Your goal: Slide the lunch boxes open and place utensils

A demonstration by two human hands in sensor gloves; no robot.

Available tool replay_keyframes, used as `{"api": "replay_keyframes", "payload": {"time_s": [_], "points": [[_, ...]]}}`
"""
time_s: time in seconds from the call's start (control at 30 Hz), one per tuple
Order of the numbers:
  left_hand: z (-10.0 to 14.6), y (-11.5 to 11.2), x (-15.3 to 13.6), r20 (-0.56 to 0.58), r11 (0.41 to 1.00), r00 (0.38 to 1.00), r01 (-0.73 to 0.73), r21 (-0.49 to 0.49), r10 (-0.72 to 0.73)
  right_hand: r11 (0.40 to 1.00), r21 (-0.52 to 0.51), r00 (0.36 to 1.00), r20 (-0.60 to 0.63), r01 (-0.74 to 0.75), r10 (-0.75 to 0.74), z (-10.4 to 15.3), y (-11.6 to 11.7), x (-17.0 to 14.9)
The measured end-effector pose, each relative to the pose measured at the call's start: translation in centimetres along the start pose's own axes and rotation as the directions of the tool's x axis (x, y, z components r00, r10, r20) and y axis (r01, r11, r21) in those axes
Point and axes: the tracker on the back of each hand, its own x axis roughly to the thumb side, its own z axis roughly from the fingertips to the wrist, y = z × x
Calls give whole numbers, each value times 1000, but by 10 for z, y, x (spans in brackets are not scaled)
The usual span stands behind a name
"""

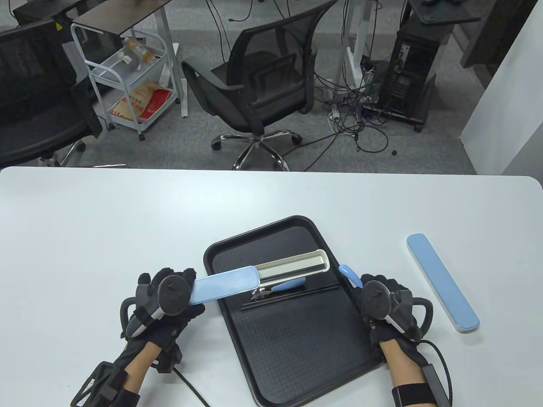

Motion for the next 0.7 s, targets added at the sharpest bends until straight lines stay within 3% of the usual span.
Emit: {"api": "replay_keyframes", "payload": {"time_s": [0.23,0.43,0.7], "points": [[2,-3,11,61,996,994,87,3,-87,992,-114,998,48,49,-43,3,-20,3],[5,-4,20,101,991,986,133,14,-134,980,-194,976,202,-36,76,12,-30,36],[6,-4,24,120,988,981,149,25,-151,970,-219,917,354,-107,181,23,-29,70]]}}
